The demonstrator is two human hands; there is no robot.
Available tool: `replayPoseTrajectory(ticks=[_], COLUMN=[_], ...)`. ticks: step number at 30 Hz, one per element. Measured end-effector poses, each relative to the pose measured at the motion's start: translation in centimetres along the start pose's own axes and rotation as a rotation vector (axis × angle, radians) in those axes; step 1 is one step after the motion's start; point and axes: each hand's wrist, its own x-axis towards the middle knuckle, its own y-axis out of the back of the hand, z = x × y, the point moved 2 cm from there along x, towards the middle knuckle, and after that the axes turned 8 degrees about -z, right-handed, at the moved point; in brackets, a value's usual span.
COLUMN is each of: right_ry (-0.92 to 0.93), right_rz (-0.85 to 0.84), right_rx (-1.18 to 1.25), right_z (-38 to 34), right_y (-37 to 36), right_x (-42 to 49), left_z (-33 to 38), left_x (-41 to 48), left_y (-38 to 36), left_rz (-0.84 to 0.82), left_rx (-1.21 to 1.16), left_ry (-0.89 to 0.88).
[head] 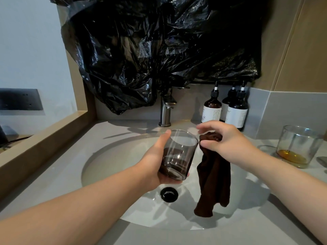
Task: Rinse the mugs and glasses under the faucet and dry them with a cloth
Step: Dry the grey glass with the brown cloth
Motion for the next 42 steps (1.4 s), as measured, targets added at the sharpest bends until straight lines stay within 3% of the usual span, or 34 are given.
replayPoseTrajectory(ticks=[2, 4, 9, 17, 21, 23, 25, 32, 37, 42], right_ry=[-0.039, -0.072, -0.079, -0.376, -0.573, -0.605, -0.614, -0.607, -0.621, -0.436], right_rz=[-0.227, -0.343, -0.220, -0.060, 0.037, 0.046, 0.035, -0.102, -0.222, 0.117], right_rx=[0.059, 0.039, 0.112, 0.776, 1.004, 1.093, 1.139, 1.246, 1.048, 0.712], right_z=[-0.1, -0.1, -0.1, 0.3, 1.0, 1.1, 1.2, 1.0, 0.7, 1.4], right_y=[-0.1, -0.8, -1.2, -0.8, -1.1, -1.4, -1.8, -3.4, -3.6, -1.4], right_x=[-0.4, -0.7, -0.4, -0.4, -0.6, -0.6, -0.6, -0.8, -0.9, 0.2], left_z=[-0.1, -0.2, 0.0, 0.7, 0.8, 0.7, 0.5, 1.2, 1.7, 1.7], left_x=[0.1, 0.3, 0.0, 1.1, 1.9, 1.7, 1.5, 0.8, 0.3, 0.2], left_y=[0.1, 0.3, 0.5, 1.0, 1.5, 1.1, 0.8, 0.1, 0.0, 0.4], left_rz=[0.005, 0.009, -0.134, -0.191, -0.090, -0.131, -0.166, 0.029, 0.174, 0.292], left_rx=[0.051, 0.095, 0.004, -0.207, 0.199, 0.421, 0.492, 0.425, 0.516, 0.821], left_ry=[0.014, 0.031, 0.079, -0.037, -0.259, -0.353, -0.417, -0.661, -0.735, -0.579])
